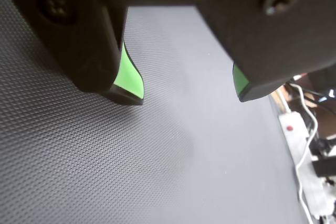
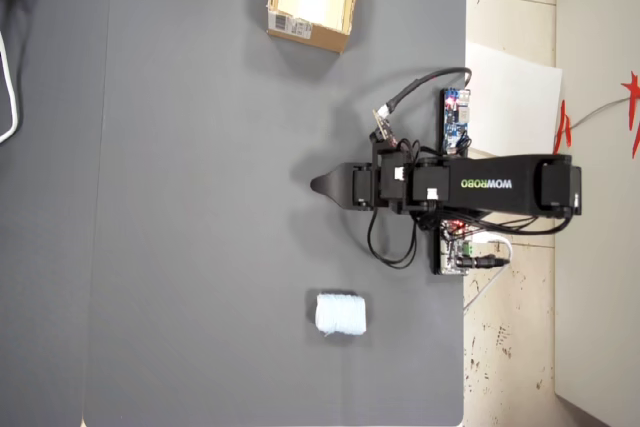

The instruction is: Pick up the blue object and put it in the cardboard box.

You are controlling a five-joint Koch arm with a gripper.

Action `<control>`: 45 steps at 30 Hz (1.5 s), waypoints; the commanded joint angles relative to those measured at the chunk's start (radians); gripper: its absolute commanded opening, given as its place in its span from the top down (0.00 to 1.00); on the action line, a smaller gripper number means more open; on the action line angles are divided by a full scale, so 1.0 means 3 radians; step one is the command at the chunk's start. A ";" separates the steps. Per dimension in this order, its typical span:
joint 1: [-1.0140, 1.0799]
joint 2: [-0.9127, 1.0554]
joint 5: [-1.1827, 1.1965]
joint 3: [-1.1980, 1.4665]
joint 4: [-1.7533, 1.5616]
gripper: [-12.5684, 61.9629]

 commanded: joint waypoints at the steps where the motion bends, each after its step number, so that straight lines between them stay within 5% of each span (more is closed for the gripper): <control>1: 0.0066 0.0281 0.0061 0.0118 0.0343 0.38; 28: -0.0215 0.0286 0.0082 -0.1299 0.2265 0.38; 45: -0.1636 0.0251 0.0864 -0.2352 0.2955 0.39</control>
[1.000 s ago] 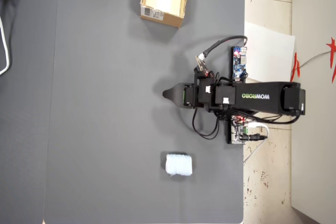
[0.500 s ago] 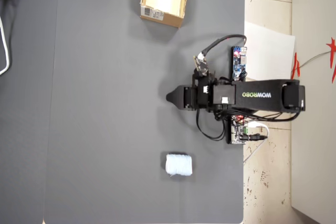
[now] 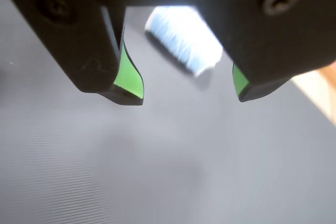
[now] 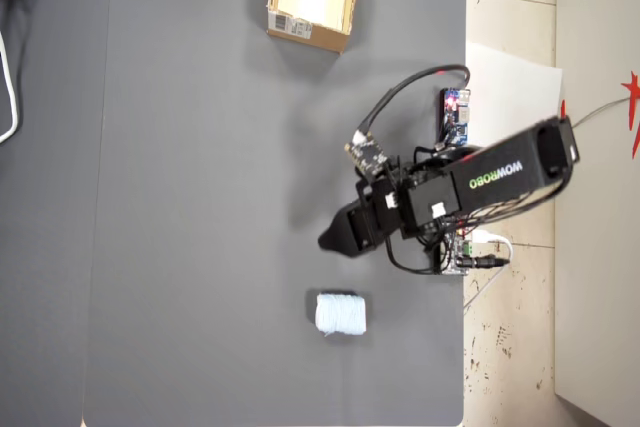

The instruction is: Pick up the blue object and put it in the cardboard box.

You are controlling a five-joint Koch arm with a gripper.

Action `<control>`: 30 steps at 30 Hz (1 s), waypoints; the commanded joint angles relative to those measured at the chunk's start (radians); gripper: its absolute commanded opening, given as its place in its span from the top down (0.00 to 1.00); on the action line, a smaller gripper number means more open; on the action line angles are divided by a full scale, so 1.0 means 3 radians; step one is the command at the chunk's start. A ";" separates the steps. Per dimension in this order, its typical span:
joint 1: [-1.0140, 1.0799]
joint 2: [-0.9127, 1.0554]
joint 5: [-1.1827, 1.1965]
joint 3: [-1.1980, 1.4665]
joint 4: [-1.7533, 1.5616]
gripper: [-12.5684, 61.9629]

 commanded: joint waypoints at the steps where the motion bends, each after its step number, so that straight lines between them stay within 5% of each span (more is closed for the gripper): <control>1: -0.0210 0.0230 0.0476 -0.0404 0.0015 0.39; 16: -0.1309 -0.0772 0.1171 -0.1232 0.0010 0.39; 30: -0.1580 -0.1723 0.1207 -0.1243 -0.0077 0.38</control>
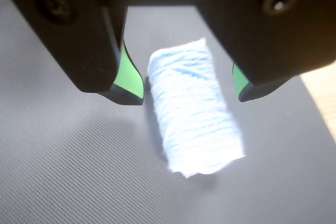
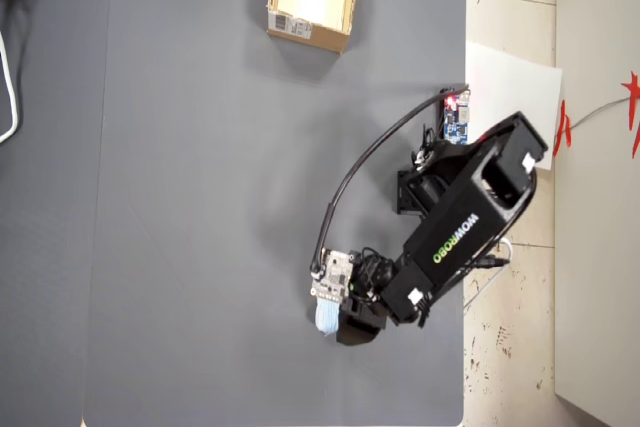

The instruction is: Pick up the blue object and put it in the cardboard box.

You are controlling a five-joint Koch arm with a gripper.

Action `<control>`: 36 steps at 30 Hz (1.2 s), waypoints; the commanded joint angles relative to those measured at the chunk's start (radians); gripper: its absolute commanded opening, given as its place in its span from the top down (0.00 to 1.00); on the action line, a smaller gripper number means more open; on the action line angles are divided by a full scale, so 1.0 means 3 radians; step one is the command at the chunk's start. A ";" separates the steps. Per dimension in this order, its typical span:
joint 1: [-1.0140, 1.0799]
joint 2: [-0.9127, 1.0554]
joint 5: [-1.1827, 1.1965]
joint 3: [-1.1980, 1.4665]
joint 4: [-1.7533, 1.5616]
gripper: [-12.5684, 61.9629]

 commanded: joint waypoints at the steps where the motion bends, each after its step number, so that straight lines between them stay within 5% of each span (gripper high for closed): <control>1: -0.0026 -0.0020 0.0297 -0.0276 -0.0148 0.38; 7: 0.0000 -0.0251 0.0312 -0.0179 -0.0404 0.40; 20: 0.0051 -0.0419 0.0056 -0.0123 -0.0639 0.62; 36: 0.0890 0.0169 -0.0481 0.0082 -0.1227 0.62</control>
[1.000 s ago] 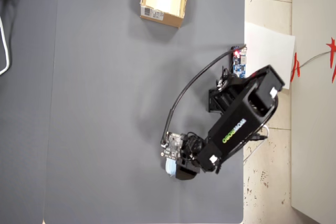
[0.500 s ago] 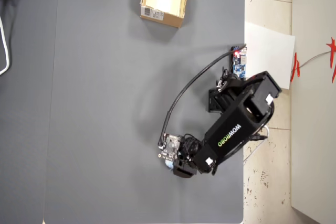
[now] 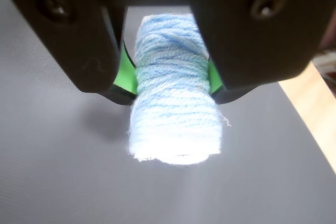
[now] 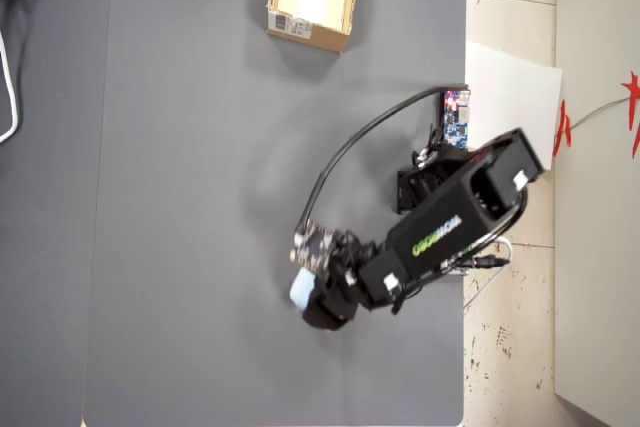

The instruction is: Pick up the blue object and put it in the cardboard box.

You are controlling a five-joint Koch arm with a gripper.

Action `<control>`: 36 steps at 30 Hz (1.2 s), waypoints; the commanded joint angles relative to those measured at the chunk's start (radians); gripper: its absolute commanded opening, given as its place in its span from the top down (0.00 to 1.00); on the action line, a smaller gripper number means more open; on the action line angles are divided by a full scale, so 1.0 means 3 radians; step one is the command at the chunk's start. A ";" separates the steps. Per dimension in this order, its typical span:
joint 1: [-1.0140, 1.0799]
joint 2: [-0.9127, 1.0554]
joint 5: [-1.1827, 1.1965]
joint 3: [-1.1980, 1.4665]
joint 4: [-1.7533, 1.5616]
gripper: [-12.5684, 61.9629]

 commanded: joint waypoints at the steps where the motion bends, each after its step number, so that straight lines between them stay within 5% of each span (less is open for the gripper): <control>1: 0.0153 0.0215 -0.0046 -0.0061 -0.0322 0.62; 36: 0.2684 0.1498 -0.1493 0.1682 -0.3180 0.62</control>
